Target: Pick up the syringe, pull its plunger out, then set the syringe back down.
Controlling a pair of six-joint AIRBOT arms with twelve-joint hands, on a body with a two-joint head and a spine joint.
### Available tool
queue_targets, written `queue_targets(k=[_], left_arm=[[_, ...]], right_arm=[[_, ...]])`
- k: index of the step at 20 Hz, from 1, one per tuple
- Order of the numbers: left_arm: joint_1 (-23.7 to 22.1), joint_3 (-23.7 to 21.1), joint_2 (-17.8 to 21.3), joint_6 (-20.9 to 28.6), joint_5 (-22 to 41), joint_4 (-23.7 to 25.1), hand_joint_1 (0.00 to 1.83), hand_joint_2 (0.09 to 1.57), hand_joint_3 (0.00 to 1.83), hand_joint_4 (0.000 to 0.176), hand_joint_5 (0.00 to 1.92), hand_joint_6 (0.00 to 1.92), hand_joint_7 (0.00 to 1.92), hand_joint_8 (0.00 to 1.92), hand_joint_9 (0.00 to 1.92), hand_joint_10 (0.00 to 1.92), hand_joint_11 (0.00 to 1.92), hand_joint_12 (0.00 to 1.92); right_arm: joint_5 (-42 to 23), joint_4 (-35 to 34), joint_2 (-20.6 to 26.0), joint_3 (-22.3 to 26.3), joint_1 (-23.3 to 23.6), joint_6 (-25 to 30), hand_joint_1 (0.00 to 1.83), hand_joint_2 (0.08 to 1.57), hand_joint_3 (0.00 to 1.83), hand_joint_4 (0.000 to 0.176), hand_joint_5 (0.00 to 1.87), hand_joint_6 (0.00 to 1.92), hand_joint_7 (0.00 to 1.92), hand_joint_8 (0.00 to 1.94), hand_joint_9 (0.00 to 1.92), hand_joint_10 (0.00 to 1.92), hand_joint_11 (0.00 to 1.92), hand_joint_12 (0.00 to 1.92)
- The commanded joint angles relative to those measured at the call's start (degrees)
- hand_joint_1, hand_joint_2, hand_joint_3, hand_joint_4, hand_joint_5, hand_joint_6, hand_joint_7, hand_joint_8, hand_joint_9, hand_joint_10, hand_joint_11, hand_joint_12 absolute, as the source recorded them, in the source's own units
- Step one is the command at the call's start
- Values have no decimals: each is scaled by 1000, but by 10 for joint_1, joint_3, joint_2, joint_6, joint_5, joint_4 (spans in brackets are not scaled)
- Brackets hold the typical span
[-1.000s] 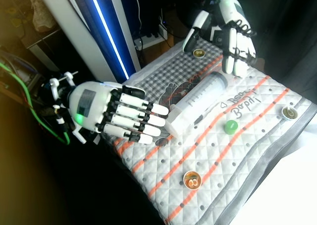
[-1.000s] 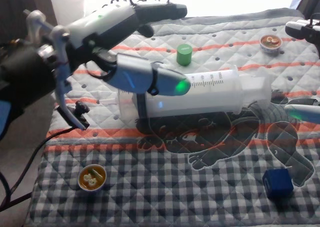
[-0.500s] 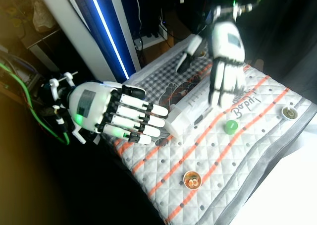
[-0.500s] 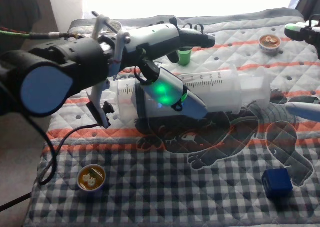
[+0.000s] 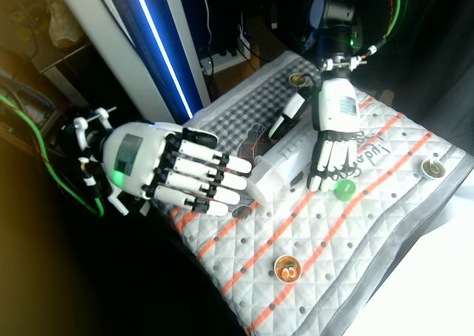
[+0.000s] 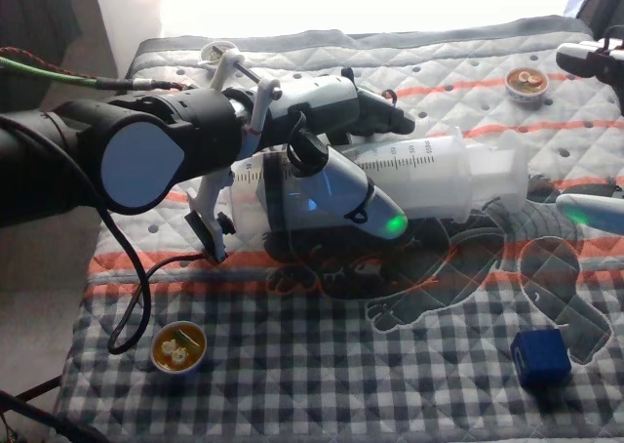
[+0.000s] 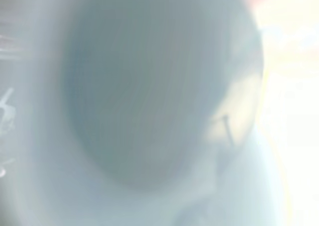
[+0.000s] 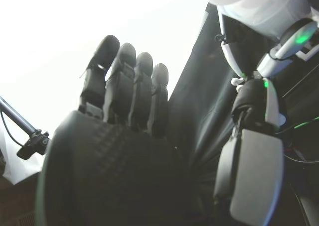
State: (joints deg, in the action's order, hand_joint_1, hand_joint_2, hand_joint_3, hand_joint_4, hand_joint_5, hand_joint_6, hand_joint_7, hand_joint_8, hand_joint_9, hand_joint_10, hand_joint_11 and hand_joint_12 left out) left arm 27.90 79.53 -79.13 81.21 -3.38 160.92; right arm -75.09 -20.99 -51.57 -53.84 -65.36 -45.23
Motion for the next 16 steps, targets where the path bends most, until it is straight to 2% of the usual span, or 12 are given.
queue_targets(k=[1,2,3,4,5,6,7,8,9,12,13,16], left_arm=[[3,4,-5,4,-20,2,971,829,7,0,419,18,415,33,379,84,0,1521],[5,7,-8,4,-12,6,1045,897,7,0,573,24,566,36,524,197,48,1612],[6,10,-12,4,-7,11,1096,945,0,0,711,10,732,47,584,563,218,1662],[8,15,-16,4,-6,12,1099,1042,7,0,855,33,851,66,615,762,288,1662],[9,21,-19,4,-7,7,1131,1158,0,0,889,874,900,58,611,777,298,1614],[9,25,-20,4,-12,-1,1199,1164,0,0,979,992,821,967,660,914,364,1732],[10,27,-20,4,-17,-8,1222,1168,0,0,987,1090,765,1133,620,908,274,1730],[10,29,-19,4,-26,-20,1219,1186,2,0,982,1070,696,1331,532,1257,267,1883],[10,31,-18,4,-35,-28,1204,1207,3,0,942,1105,664,1440,495,1477,324,1913],[6,33,-9,4,-62,-56,1184,1236,1,0,873,1242,632,1428,456,1318,304,1793],[3,33,-4,4,-76,-67,1190,1227,0,0,871,1274,663,1360,537,1227,375,1726],[-1,16,18,4,-119,-84,1181,1229,1,0,852,1311,683,1332,616,1186,463,1738]], right_arm=[[-72,6,1,-4,8,1,889,933,0,0,470,21,473,18,415,24,0,1001],[-72,6,1,-4,8,1,890,933,0,0,486,26,490,24,431,30,0,1002],[-72,6,1,-4,8,1,891,933,0,0,489,26,500,27,442,34,0,1001],[-72,6,1,-4,8,1,904,942,2,0,500,23,510,21,452,30,0,985],[-72,6,1,-4,8,1,911,956,5,0,493,14,510,14,457,26,0,995],[-72,6,1,-4,8,1,905,971,10,0,496,14,515,14,463,26,0,1000],[-72,6,1,-4,8,1,910,983,11,0,498,12,522,13,471,26,0,1018],[-72,6,1,-4,8,1,906,1001,12,0,491,7,519,9,480,25,0,1050],[-72,6,1,-4,8,1,914,1011,14,0,489,6,516,6,481,24,0,1055],[-72,6,1,-4,8,1,941,1037,13,0,486,3,515,4,481,20,0,1038],[-72,6,1,-4,7,1,950,1046,9,0,479,1,511,1,473,13,0,1044],[-72,6,1,-3,7,1,962,1042,5,0,477,1,519,4,483,16,0,1041]])
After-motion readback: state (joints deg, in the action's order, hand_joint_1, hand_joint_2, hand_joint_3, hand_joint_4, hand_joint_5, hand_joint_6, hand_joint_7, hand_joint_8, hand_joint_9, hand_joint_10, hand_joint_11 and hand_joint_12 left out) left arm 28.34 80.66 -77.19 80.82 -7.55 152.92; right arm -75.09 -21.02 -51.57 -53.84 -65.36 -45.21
